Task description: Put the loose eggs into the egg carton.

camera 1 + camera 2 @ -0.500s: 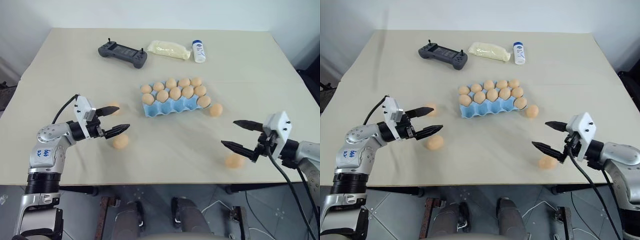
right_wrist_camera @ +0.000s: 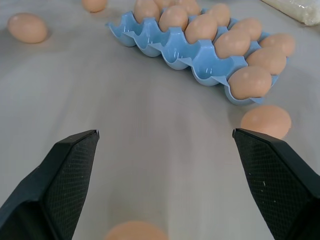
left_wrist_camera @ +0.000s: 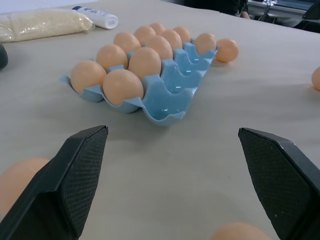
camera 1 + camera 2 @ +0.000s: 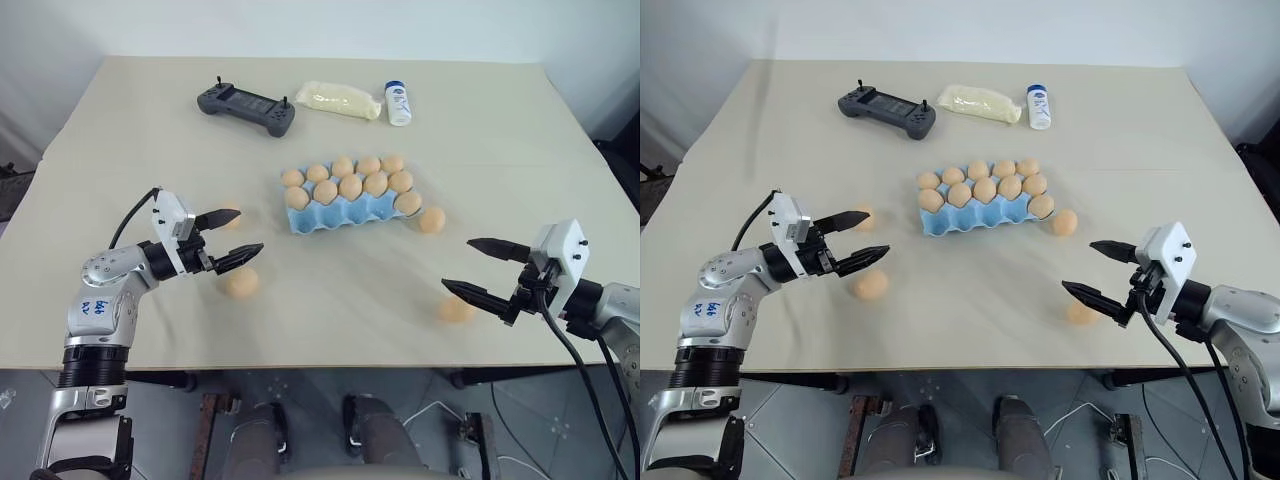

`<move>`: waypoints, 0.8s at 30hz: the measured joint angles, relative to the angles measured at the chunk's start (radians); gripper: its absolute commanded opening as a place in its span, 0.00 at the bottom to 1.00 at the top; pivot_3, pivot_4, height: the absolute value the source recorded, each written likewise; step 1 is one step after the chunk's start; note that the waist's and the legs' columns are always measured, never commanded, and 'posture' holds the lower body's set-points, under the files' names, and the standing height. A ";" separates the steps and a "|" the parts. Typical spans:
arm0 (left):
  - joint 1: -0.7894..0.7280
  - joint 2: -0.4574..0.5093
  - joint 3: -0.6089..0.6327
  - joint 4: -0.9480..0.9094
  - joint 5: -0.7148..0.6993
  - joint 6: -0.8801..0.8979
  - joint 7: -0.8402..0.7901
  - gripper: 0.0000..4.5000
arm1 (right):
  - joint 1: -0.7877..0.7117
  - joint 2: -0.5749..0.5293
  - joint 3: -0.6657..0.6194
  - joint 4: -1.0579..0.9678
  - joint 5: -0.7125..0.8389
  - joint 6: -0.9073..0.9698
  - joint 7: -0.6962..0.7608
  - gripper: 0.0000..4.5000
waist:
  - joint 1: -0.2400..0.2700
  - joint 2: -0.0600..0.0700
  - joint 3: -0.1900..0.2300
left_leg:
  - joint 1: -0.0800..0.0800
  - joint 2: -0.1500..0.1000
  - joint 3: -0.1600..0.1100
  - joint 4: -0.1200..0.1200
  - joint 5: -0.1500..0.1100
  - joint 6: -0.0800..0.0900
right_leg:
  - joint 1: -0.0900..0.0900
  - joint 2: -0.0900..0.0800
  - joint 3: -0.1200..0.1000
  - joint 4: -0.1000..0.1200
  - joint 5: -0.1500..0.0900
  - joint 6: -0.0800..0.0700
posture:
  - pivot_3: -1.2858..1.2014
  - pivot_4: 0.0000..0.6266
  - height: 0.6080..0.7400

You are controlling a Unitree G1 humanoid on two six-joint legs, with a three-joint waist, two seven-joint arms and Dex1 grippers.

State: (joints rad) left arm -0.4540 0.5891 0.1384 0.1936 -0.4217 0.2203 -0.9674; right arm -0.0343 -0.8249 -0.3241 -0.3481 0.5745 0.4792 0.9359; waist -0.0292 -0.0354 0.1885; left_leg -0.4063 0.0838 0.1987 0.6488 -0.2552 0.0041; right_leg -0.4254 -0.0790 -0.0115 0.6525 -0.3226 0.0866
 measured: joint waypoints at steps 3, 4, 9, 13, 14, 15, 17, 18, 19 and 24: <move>-0.012 0.000 0.000 0.003 0.001 -0.005 0.005 0.99 | -0.001 -0.005 -0.005 -0.006 0.005 0.006 -0.006 1.00 | -0.001 0.000 0.000 | 0.000 0.000 0.000 0.000 -0.003 0.005 | 0.000 0.000 0.000 0.000 0.000 0.000 | 0.52 0.24 1.00; -0.013 -0.002 -0.002 0.006 0.001 -0.005 0.006 0.99 | 0.000 -0.006 -0.017 -0.016 0.008 0.023 -0.018 1.00 | -0.001 0.000 0.000 | 0.000 0.000 0.000 0.000 -0.003 0.005 | 0.000 0.000 0.000 0.000 0.000 0.000 | 0.52 0.24 1.00; -0.022 -0.019 -0.015 0.014 0.003 -0.006 0.006 0.99 | 0.028 -0.026 -0.117 -0.109 0.041 0.096 -0.086 1.00 | 0.001 0.000 0.000 | 0.000 0.000 0.000 0.000 -0.003 0.005 | 0.000 0.000 0.000 0.000 0.000 0.000 | 0.52 0.24 1.00; -0.045 -0.022 -0.031 0.021 0.005 -0.007 -0.005 0.99 | 0.151 0.002 -0.226 -0.188 0.076 0.152 -0.136 1.00 | 0.005 0.000 0.000 | 0.000 -0.001 -0.001 0.000 -0.003 0.005 | 0.001 0.000 -0.001 -0.001 0.000 0.000 | 0.52 0.24 1.00; -0.051 -0.024 -0.036 0.023 0.006 -0.009 -0.011 0.99 | 0.196 0.012 -0.260 -0.211 0.088 0.165 -0.144 1.00 | 0.004 0.000 0.000 | 0.000 -0.001 -0.001 0.000 -0.003 0.005 | 0.001 0.000 -0.001 -0.001 0.000 0.000 | 0.52 0.24 1.00; -0.054 -0.025 -0.040 0.024 0.006 -0.010 -0.017 0.99 | 0.245 0.018 -0.291 -0.235 0.097 0.178 -0.145 1.00 | 0.004 0.000 0.000 | 0.000 -0.001 -0.001 0.000 -0.003 0.006 | 0.002 0.000 -0.001 -0.002 0.000 0.000 | 0.52 0.24 1.00; -0.056 -0.026 -0.043 0.027 0.006 -0.011 -0.031 0.99 | 0.345 0.036 -0.341 -0.282 0.096 0.196 -0.153 1.00 | 0.004 0.000 0.000 | 0.000 -0.001 -0.002 0.000 -0.004 0.006 | 0.003 0.001 -0.002 -0.003 0.000 0.000 | 0.52 0.24 1.00; -0.058 -0.027 -0.044 0.033 0.006 -0.011 -0.036 0.99 | 0.397 0.046 -0.357 -0.301 0.099 0.214 -0.158 1.00 | 0.003 0.000 0.000 | 0.000 -0.001 -0.002 0.000 -0.004 0.007 | 0.004 0.001 -0.002 -0.003 0.000 0.001 | 0.52 0.24 1.00; -0.061 -0.027 -0.046 0.038 0.006 -0.011 -0.041 0.99 | 0.430 0.054 -0.365 -0.314 0.106 0.229 -0.161 1.00 | 0.001 0.000 0.000 | 0.001 -0.001 -0.002 0.000 -0.004 0.007 | 0.004 0.001 -0.002 -0.004 0.000 0.001 | 0.52 0.24 1.00; -0.078 -0.037 -0.064 0.054 0.006 -0.017 -0.064 0.99 | 0.564 0.086 -0.375 -0.389 0.123 0.243 -0.155 1.00 | -0.003 0.000 0.000 | 0.002 -0.001 -0.002 0.000 -0.006 0.006 | 0.006 0.001 -0.002 -0.004 0.002 0.002 | 0.52 0.24 1.00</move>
State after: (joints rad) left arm -0.5324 0.5519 0.0743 0.2477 -0.4156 0.2036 -1.0314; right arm 0.5300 -0.7388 -0.6990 -0.7375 0.6975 0.7225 0.7814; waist -0.0318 -0.0355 0.1883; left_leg -0.4044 0.0829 0.1966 0.6487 -0.2607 0.0102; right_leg -0.4198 -0.0783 -0.0133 0.6481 -0.3205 0.0889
